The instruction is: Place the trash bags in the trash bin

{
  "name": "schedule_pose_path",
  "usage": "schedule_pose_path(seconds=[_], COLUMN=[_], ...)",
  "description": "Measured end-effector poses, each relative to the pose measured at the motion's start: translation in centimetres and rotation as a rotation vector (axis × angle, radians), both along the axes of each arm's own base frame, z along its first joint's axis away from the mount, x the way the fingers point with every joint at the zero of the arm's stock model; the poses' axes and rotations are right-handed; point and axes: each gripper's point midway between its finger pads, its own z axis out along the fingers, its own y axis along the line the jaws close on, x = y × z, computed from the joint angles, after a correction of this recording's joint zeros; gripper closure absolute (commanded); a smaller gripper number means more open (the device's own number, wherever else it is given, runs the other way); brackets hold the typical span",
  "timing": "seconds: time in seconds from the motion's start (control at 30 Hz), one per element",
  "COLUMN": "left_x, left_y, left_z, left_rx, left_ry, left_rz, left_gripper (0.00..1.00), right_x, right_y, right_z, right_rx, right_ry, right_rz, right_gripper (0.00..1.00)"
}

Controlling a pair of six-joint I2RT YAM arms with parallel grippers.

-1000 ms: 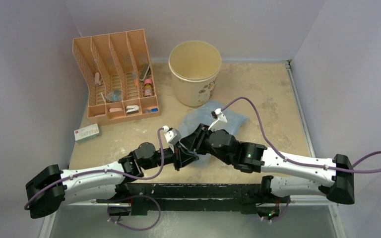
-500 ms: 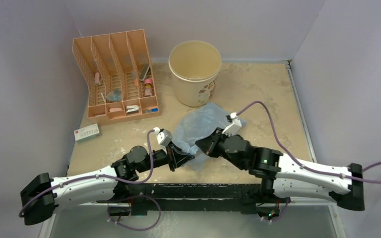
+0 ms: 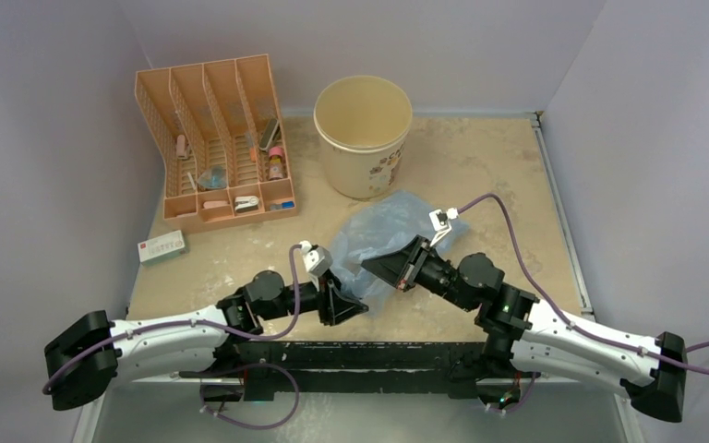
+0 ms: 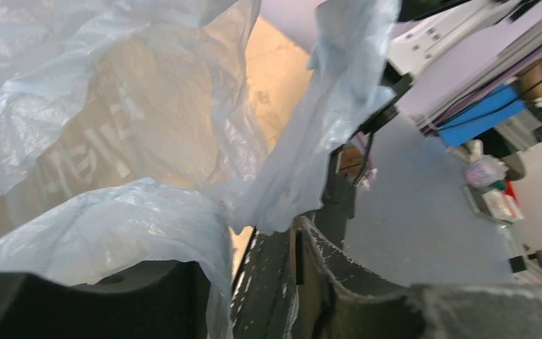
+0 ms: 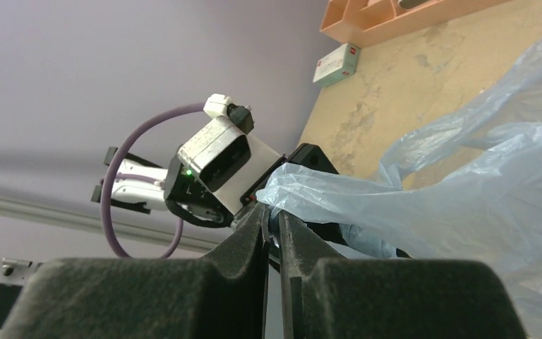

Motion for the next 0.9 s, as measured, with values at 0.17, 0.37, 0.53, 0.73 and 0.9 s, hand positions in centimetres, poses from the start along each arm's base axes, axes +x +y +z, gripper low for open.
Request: schedule_pose_path(seconds=[0.17,0.37,0.53,0.73,0.9], left_x=[-0.5,-1.2,-1.3,-2.1,-2.4], left_y=[0.2,1.5,2.1,1.2,0.9], left_z=[2.0,3.4,5.1,4.1,3.1], left_rx=[-0.096,-0.164,-0.218,-0.167,-0.134], left_ry=[-0.029,-0.067,-0.101,-0.079,-0.06], left_rz=[-0.018,-0.015,-0.012,-0.098,-0.126], left_gripper=[0.5,0.44,0.38,0.68,0.98], right_x=[-0.6,-1.3,-2.6,-4.3,-4.4], right_y=[-0.4,-0.5,0.2,0.7,1.0], right_z=[1.2,2.1,1.9,2.6,2.6], right_rx=[0.054,0.064,0.041,0.048,0.049], right_ry=[-0.035,-0.097,-0.161,-0.248,-0.271], right_rz=[0.024,0.063,0.161,0.263,0.278], right_gripper=[0.86,0.85,0.83,0.81,0.73])
